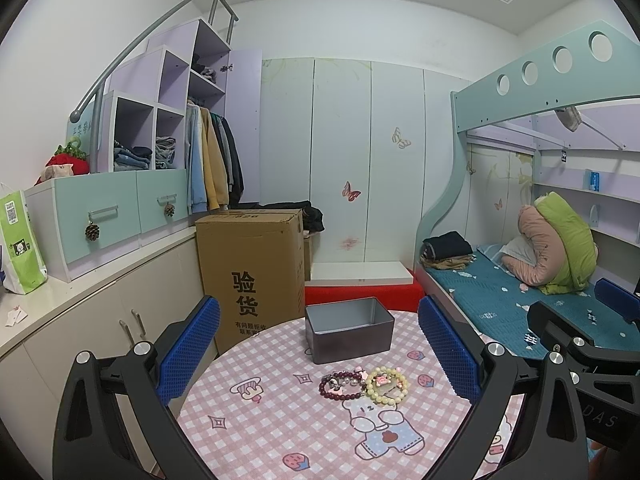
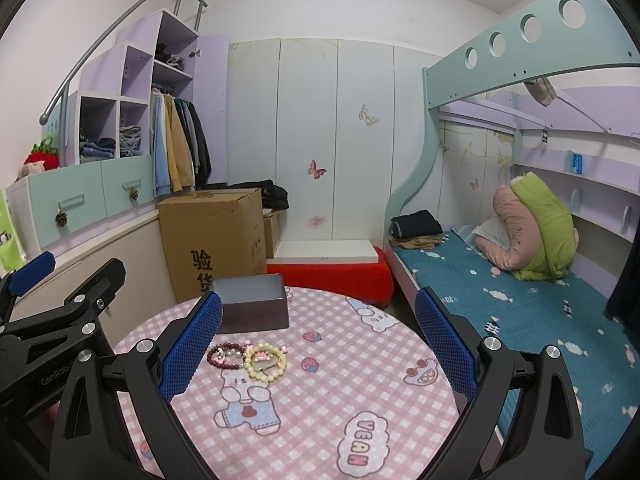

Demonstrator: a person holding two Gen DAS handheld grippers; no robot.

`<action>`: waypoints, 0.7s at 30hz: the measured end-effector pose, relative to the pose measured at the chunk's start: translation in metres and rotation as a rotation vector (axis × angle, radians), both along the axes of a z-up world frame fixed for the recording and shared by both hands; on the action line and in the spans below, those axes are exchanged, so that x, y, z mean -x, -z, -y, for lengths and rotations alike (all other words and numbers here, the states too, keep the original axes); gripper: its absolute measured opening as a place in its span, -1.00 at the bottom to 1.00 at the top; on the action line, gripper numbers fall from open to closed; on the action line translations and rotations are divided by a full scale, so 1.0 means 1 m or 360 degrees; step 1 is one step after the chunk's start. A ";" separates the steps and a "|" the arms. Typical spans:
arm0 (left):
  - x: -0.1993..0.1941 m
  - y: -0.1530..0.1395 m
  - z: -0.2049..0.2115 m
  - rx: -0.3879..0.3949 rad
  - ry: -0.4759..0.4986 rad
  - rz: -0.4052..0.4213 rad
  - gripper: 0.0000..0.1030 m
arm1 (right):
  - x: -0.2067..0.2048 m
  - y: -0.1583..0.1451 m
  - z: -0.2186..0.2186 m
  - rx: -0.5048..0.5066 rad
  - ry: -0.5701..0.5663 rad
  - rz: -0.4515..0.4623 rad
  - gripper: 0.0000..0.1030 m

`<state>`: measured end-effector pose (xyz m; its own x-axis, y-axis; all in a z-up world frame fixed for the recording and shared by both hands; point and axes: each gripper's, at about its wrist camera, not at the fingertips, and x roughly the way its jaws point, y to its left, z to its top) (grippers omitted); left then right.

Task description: Organize jewelry

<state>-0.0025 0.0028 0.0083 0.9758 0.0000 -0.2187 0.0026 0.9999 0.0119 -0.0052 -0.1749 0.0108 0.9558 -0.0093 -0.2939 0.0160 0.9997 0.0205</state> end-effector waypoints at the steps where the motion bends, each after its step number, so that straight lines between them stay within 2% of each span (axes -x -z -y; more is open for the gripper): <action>1: 0.000 0.002 0.001 0.0000 -0.0001 0.0002 0.87 | 0.000 0.000 0.000 -0.0001 -0.0001 -0.0001 0.83; 21: 0.002 -0.005 -0.002 -0.0004 -0.0001 0.0003 0.87 | 0.000 0.003 -0.001 -0.0012 -0.0003 -0.0015 0.83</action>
<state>-0.0042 0.0044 0.0138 0.9762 0.0010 -0.2168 0.0021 0.9999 0.0141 -0.0049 -0.1743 0.0076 0.9529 -0.0053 -0.3032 0.0143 0.9995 0.0277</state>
